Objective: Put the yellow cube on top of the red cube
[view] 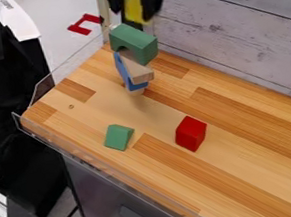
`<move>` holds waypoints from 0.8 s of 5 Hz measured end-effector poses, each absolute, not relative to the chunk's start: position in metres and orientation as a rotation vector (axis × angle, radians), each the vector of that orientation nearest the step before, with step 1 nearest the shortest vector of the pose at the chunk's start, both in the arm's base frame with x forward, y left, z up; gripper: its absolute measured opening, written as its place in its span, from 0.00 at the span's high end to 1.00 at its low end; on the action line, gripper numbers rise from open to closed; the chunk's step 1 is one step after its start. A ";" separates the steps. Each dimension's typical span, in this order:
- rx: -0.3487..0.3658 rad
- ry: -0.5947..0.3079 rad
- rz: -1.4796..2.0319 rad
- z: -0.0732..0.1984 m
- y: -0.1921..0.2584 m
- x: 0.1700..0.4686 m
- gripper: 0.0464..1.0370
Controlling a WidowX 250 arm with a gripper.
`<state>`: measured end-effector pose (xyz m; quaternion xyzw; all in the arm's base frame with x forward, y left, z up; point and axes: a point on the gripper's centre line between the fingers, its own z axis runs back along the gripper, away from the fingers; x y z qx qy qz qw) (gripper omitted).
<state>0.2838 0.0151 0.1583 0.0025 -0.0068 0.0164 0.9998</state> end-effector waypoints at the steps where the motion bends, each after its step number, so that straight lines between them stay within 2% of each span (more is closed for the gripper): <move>1: 0.016 0.038 -0.056 0.143 -0.011 0.272 0.49; 4: -0.030 0.136 -0.169 0.095 -0.049 0.266 0.49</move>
